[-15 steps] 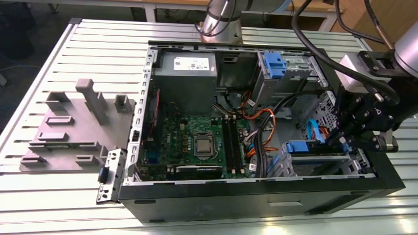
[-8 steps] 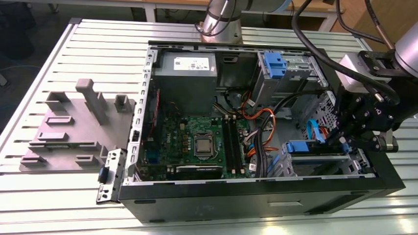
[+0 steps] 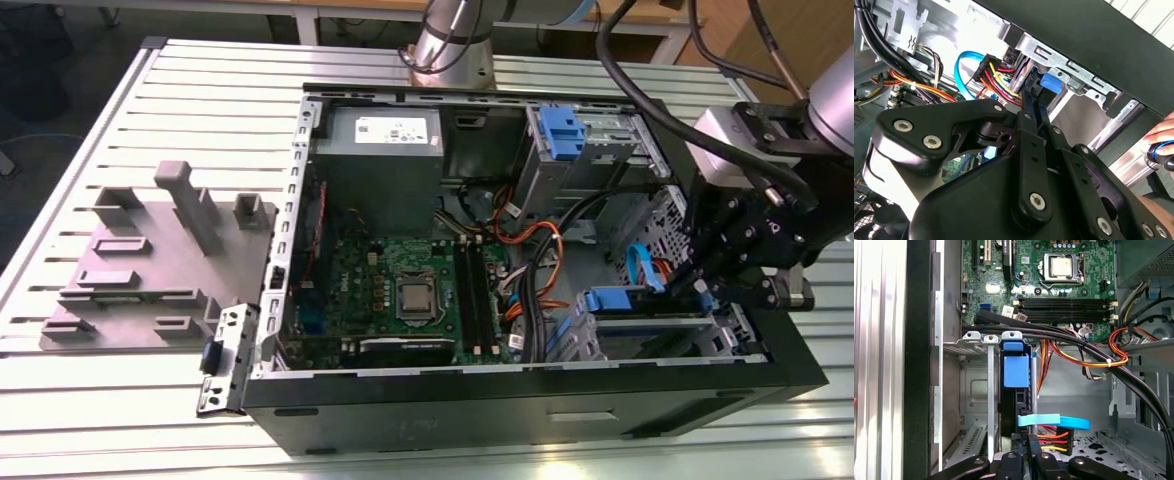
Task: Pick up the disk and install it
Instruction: 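Insert the second disk wire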
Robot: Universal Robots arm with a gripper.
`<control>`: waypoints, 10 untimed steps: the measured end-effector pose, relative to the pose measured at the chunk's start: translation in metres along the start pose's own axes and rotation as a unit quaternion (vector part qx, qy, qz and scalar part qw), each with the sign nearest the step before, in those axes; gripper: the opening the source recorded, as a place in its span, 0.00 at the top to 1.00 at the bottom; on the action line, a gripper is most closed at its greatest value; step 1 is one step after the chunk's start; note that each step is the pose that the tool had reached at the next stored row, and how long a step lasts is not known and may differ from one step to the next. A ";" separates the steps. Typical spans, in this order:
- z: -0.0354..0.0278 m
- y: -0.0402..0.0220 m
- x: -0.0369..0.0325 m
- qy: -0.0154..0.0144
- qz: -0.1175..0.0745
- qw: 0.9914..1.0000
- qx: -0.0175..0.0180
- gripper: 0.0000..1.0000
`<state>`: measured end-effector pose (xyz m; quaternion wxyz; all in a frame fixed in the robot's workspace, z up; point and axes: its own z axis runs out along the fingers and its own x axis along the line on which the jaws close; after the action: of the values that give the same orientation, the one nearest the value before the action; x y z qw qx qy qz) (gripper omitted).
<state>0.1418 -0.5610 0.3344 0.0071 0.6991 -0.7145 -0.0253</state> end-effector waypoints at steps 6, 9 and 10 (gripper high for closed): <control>0.0012 -0.0001 0.0001 0.000 0.001 1.000 0.000 0.84; 0.0021 -0.0001 0.0001 0.000 0.001 1.000 0.000 0.84; 0.0024 -0.0001 0.0001 0.000 0.001 1.000 0.000 0.84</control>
<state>0.1418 -0.5610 0.3320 0.0073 0.6985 -0.7151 -0.0250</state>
